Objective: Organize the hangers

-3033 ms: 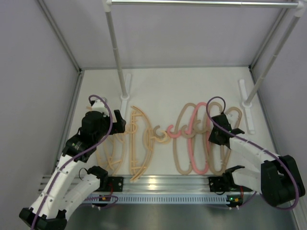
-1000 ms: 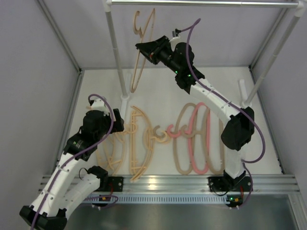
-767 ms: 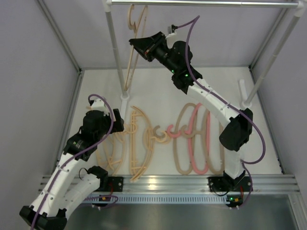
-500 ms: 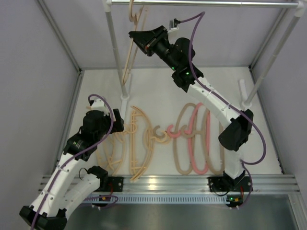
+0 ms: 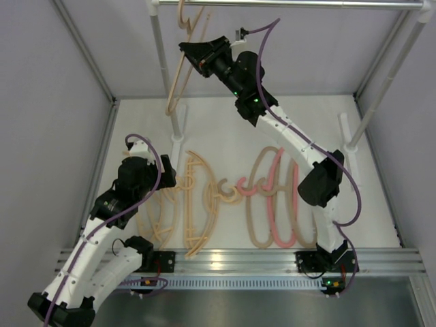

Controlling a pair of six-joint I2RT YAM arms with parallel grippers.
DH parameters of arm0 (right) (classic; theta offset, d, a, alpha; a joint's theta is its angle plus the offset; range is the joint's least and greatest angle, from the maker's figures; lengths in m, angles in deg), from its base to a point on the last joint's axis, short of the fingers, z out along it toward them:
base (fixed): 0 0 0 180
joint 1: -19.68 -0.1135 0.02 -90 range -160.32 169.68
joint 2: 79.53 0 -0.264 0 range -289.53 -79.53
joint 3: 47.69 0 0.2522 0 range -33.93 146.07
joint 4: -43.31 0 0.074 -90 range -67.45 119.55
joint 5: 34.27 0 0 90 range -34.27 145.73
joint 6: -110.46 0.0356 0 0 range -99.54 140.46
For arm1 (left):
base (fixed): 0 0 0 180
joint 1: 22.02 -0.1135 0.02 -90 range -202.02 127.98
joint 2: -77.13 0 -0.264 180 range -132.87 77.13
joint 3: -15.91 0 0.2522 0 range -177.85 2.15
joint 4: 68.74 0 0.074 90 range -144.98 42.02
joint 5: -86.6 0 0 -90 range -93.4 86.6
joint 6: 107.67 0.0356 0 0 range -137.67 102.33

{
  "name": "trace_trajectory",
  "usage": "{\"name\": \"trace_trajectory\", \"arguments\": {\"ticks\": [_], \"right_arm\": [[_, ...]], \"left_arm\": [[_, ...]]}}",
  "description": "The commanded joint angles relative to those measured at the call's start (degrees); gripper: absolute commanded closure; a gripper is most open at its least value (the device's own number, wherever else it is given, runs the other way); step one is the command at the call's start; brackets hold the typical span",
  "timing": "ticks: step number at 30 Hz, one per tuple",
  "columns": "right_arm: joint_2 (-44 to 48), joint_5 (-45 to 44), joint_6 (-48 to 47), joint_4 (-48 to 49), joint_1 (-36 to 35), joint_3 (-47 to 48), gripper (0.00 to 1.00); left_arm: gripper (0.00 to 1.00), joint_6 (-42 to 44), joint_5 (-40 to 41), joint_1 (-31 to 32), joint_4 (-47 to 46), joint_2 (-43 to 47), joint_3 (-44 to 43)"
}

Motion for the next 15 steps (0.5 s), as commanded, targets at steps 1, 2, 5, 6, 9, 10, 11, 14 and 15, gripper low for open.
{"name": "trace_trajectory", "arguments": {"ticks": [1, 2, 5, 6, 9, 10, 11, 14, 15], "right_arm": [[-0.75, -2.12, 0.30, -0.32, -0.07, 5.05, 1.00], [-0.93, -2.29, 0.39, -0.67, -0.07, 5.49, 1.00], [-2.33, -2.56, 0.74, -1.29, 0.01, 6.90, 1.00], [-2.86, -2.56, 0.92, -1.46, 0.10, 7.16, 1.00], [-3.73, -2.91, 1.44, -1.90, 0.10, 7.87, 1.00], [-3.91, -3.00, 1.62, -1.99, 0.28, 7.96, 1.00], [-4.00, -3.26, 1.97, -1.99, 0.37, 8.05, 1.00], [-4.44, -4.05, 2.06, -1.90, 0.45, 7.96, 1.00], [-4.53, -4.14, 2.23, -1.64, 0.45, 8.05, 1.00]], "left_arm": [[0.02, 0.01, 0.28, 0.06, -2.17, 0.68, -0.61], [0.02, 0.10, 0.28, -0.02, -2.25, 0.68, -0.61], [0.02, 0.01, 0.28, 0.06, -2.17, 0.85, -0.52], [0.02, 0.10, 0.28, 0.06, -2.08, 0.77, -0.52], [0.02, -0.08, 0.36, 0.06, -2.17, 0.85, -0.52], [0.02, -0.08, 0.36, -0.02, -2.17, 0.85, -0.52], [0.02, 0.01, 0.36, -0.02, -2.17, 0.85, -0.52], [0.02, -0.08, 0.45, -0.02, -2.17, 0.94, -0.52], [0.02, -0.08, 0.45, 0.06, -2.17, 0.85, -0.52]]}}
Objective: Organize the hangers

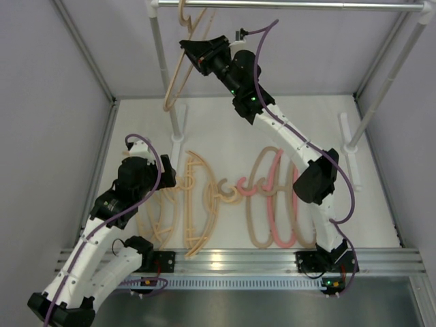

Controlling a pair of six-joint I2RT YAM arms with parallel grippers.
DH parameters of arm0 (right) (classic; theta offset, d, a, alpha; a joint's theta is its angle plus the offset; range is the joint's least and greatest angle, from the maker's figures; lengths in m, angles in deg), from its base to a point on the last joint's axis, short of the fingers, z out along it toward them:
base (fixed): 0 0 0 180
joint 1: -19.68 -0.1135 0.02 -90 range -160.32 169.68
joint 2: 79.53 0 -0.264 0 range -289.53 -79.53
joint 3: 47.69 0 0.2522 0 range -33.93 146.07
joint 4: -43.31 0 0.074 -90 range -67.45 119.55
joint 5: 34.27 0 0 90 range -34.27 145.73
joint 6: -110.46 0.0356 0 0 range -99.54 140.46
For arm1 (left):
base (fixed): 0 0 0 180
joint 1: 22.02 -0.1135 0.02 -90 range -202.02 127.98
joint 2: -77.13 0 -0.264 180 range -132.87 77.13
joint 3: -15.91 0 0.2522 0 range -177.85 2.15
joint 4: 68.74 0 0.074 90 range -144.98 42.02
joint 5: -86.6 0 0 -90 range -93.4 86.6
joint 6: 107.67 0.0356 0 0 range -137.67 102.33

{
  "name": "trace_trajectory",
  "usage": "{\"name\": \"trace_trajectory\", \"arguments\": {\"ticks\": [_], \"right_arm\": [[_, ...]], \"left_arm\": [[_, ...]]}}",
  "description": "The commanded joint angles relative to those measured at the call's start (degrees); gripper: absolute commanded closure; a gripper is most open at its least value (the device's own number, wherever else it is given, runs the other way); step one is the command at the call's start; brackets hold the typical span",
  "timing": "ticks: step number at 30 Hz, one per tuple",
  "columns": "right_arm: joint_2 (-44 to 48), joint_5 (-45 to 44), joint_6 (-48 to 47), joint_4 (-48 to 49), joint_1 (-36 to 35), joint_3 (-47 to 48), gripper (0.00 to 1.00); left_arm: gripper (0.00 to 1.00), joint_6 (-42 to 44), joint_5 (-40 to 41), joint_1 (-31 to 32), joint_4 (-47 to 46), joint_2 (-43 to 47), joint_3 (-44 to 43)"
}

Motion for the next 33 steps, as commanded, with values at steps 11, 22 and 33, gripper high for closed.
{"name": "trace_trajectory", "arguments": {"ticks": [11, 22, 33], "right_arm": [[-1.27, -0.60, 0.29, 0.13, 0.06, 2.93, 0.98], [-0.05, -1.12, -3.22, -0.49, -0.82, 1.79, 0.82], [4.52, -3.14, -8.58, -1.63, -1.87, -1.72, 0.57]], "left_arm": [[0.02, -0.08, 0.32, 0.06, -2.17, 0.59, -0.50], [0.02, -0.08, 0.32, 0.06, -2.17, 0.41, -0.50], [0.02, 0.10, 0.32, 0.06, -2.17, 0.68, -0.41]]}}
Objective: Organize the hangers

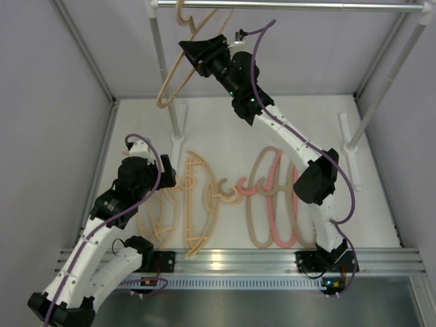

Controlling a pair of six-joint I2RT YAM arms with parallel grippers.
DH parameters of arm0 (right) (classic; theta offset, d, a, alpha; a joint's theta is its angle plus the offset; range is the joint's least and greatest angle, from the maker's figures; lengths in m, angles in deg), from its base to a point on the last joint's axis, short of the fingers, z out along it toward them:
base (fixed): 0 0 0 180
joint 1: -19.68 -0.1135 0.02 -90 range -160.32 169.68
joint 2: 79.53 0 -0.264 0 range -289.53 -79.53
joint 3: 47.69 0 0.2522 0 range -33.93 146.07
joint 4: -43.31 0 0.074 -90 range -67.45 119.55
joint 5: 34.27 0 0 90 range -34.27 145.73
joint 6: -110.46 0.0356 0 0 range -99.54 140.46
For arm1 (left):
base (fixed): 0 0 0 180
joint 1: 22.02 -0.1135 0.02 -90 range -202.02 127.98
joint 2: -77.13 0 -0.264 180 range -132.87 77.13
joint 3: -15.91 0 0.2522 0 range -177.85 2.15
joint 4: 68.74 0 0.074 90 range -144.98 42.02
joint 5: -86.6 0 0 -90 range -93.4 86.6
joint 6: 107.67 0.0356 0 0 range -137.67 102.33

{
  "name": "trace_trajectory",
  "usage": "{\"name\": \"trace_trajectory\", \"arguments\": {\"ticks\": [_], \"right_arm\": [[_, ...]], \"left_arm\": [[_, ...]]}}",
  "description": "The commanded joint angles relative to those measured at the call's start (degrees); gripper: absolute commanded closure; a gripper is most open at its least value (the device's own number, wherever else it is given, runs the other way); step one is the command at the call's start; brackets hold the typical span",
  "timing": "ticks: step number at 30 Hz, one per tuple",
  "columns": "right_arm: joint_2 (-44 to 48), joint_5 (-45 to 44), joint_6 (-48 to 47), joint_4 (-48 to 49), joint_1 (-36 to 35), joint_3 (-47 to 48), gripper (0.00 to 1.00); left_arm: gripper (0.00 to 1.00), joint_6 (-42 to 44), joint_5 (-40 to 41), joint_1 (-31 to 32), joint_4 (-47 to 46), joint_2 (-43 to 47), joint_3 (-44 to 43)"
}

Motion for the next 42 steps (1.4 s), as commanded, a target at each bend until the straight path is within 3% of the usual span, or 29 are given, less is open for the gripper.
{"name": "trace_trajectory", "arguments": {"ticks": [1, 17, 28, 36, 42], "right_arm": [[5.00, -1.53, -4.30, -1.71, -1.55, -0.94, 0.56], [14.41, -5.04, -13.98, -2.77, -3.39, -10.25, 0.45], [23.61, -6.62, -20.12, -9.18, -3.74, -18.60, 0.45], [43.66, -21.82, -29.44, -30.26, -3.74, -40.64, 0.47], [56.75, -28.07, -23.92, -42.49, -3.66, -63.66, 0.50]], "left_arm": [[0.02, 0.01, 0.19, 0.06, -2.25, 0.68, -0.43], [0.02, 0.10, 0.36, 0.06, -2.17, 1.29, -0.43], [0.02, 0.01, 0.72, -0.02, -2.17, 1.64, -0.52], [0.02, -0.25, 1.68, 0.06, -2.08, 4.36, -0.26], [0.02, -0.25, 2.12, 0.06, -2.17, 4.37, -0.26]]}}
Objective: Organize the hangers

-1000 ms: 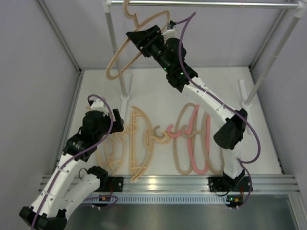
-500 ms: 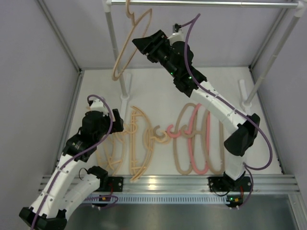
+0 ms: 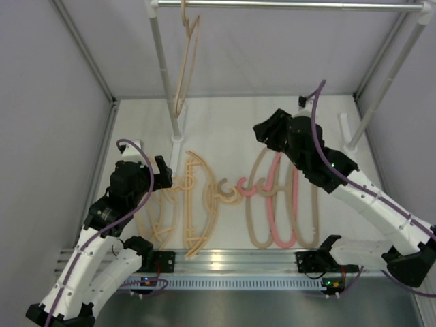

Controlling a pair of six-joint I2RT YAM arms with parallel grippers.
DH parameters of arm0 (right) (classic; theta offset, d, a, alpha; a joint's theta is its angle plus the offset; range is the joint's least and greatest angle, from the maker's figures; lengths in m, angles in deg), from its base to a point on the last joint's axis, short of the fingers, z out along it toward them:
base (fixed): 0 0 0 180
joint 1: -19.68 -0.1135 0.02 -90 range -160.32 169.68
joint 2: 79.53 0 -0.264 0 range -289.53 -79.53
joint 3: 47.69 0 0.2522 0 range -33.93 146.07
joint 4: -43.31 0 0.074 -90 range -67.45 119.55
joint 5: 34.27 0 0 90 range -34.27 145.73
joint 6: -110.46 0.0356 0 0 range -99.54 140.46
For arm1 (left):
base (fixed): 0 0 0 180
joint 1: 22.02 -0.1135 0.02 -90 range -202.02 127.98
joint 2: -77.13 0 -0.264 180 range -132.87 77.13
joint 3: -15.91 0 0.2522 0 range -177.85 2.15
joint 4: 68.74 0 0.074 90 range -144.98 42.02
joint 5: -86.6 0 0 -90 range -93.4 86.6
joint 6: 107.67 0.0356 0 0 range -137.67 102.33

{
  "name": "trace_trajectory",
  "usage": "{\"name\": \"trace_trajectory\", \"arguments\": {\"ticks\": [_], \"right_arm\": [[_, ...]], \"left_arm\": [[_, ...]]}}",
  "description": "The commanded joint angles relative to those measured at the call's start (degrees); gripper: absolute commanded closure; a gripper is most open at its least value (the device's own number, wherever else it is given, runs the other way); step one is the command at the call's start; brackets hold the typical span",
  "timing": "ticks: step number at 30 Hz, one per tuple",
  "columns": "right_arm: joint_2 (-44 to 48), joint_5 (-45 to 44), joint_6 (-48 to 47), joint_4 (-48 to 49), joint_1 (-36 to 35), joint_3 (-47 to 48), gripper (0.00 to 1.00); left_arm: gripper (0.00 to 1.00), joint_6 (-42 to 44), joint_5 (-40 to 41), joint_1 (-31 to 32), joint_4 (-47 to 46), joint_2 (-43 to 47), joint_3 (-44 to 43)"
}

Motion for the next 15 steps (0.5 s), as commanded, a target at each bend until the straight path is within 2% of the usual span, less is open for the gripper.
{"name": "trace_trajectory", "arguments": {"ticks": [1, 7, 15], "right_arm": [[3.35, -6.15, 2.64, -11.90, -0.36, -13.90, 0.51], [13.46, -8.00, 11.78, -15.42, -0.18, -32.20, 0.55], [18.75, -6.50, 16.71, -18.23, -0.18, -42.08, 0.57]], "left_arm": [[0.02, -0.14, 0.79, -0.02, -2.08, 0.00, -0.26], [0.02, -0.23, 1.32, 0.06, -2.17, 0.52, -0.17], [0.02, -0.32, 1.05, -0.02, -2.08, 0.26, -0.17]]}}
